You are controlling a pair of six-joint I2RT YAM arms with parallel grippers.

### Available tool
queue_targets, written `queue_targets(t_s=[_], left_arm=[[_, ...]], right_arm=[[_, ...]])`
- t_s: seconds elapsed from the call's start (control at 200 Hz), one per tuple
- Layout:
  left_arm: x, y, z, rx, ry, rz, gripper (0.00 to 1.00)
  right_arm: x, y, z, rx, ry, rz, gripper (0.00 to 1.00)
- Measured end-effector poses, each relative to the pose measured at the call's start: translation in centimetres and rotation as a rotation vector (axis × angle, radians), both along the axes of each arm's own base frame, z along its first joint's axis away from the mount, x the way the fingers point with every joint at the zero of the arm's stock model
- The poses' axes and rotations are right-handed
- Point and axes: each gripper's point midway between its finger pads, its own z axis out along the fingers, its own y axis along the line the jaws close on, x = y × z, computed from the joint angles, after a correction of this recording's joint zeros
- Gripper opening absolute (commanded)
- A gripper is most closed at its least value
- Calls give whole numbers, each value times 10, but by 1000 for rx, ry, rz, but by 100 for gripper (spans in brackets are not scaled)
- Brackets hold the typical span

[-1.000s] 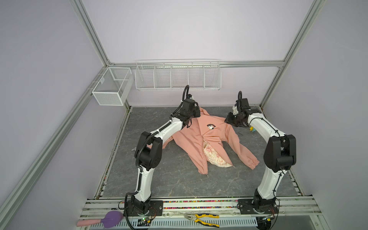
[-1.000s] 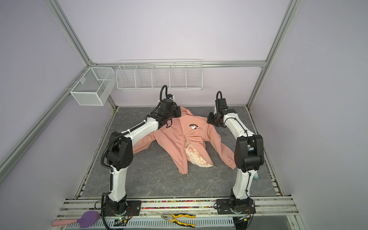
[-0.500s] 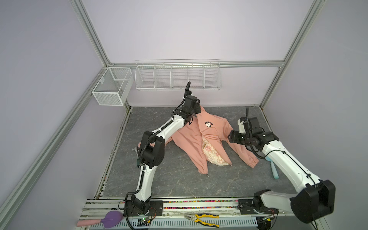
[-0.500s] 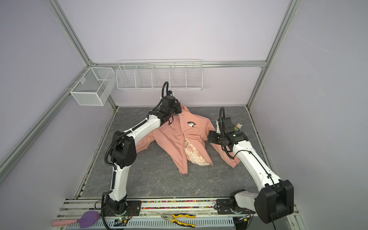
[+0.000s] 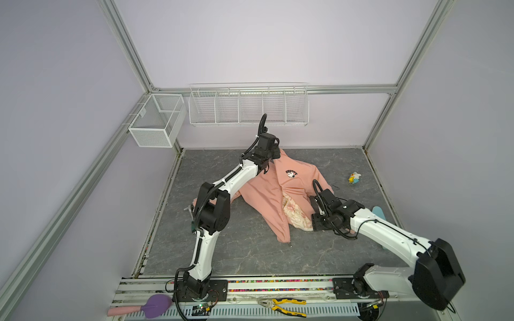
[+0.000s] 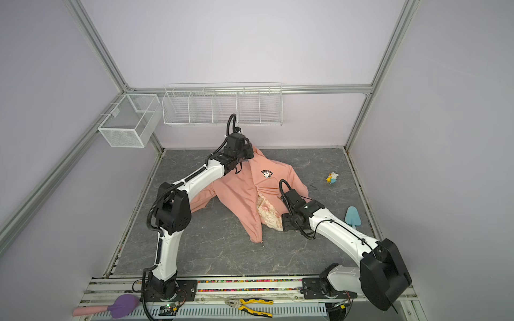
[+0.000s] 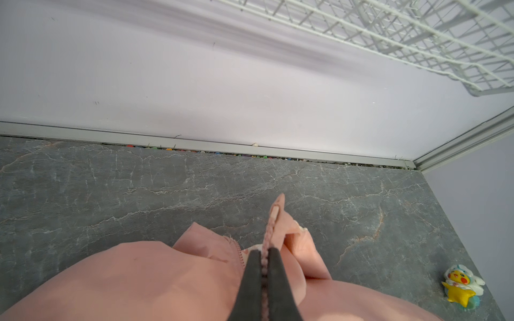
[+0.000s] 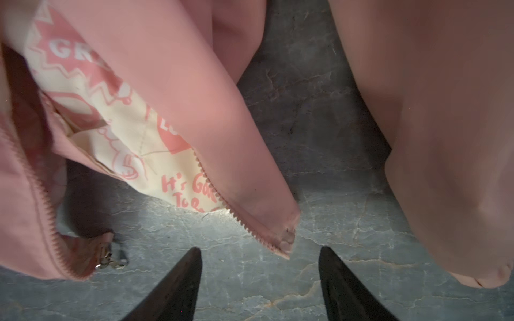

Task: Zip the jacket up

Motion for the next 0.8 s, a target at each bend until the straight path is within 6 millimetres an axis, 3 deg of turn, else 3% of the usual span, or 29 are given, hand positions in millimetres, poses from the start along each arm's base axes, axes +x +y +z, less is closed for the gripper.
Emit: queue_targets(t_s=[0.15, 0.38, 0.58, 0.8], left_arm=[[-1, 0, -5, 6, 13, -4, 0], [-2, -1, -5, 5, 16, -9, 0], [-2, -1, -5, 4, 16, -11, 0], [-2, -1, -5, 4, 17, -10, 0]], right_arm=[[-5, 4, -13, -111, 28, 42, 64], [5, -1, -13, -205, -1, 30, 59], [8, -4, -18, -249, 6, 31, 48], [6, -5, -22, -251, 13, 34, 45]])
